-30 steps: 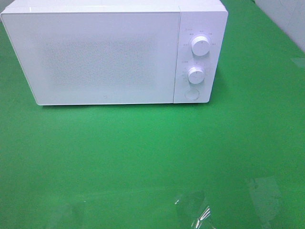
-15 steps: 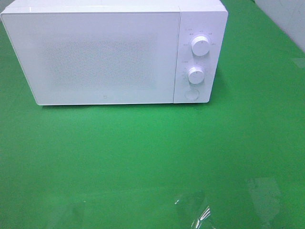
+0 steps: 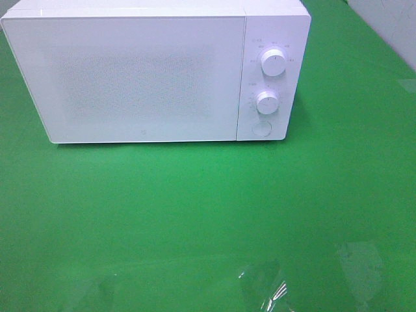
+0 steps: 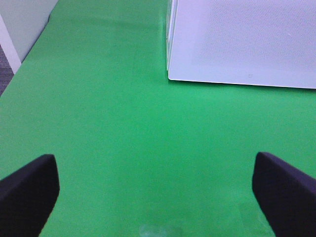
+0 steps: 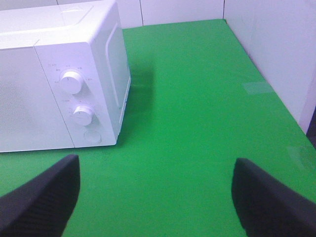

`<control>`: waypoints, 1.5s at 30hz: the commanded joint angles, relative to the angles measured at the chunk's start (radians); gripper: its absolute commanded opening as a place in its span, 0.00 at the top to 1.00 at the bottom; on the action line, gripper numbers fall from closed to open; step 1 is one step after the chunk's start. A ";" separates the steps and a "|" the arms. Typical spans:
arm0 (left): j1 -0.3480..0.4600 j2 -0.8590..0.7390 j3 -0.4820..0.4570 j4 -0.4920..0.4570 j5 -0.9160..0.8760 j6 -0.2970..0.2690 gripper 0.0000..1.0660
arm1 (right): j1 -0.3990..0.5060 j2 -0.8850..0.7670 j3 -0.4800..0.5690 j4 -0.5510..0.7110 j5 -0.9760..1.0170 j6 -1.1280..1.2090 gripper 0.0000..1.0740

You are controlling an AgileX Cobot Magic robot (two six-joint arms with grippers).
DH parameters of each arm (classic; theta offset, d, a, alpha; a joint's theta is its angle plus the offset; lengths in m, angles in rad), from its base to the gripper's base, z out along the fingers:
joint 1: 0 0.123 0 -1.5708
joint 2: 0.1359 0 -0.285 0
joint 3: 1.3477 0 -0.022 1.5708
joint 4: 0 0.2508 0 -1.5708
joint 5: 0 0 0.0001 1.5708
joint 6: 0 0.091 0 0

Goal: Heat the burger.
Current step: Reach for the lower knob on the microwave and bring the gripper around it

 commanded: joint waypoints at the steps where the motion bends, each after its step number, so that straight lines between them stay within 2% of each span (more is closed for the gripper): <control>1: 0.002 -0.020 0.003 0.004 0.000 -0.006 0.07 | -0.005 0.028 0.022 -0.006 -0.071 0.000 0.26; 12: 0.002 -0.020 0.003 0.004 0.000 -0.006 0.07 | -0.005 0.193 0.137 -0.002 -0.363 0.001 0.29; 27: 0.002 -0.018 0.003 0.004 0.000 -0.006 0.07 | -0.003 0.384 0.140 -0.002 -0.544 0.002 0.29; 41: 0.002 -0.018 0.003 0.004 0.000 -0.006 0.07 | -0.003 0.711 0.210 0.012 -0.986 0.002 0.29; 45: 0.002 -0.018 0.003 0.004 0.000 -0.006 0.07 | -0.003 0.832 0.210 0.081 -1.120 -0.021 0.29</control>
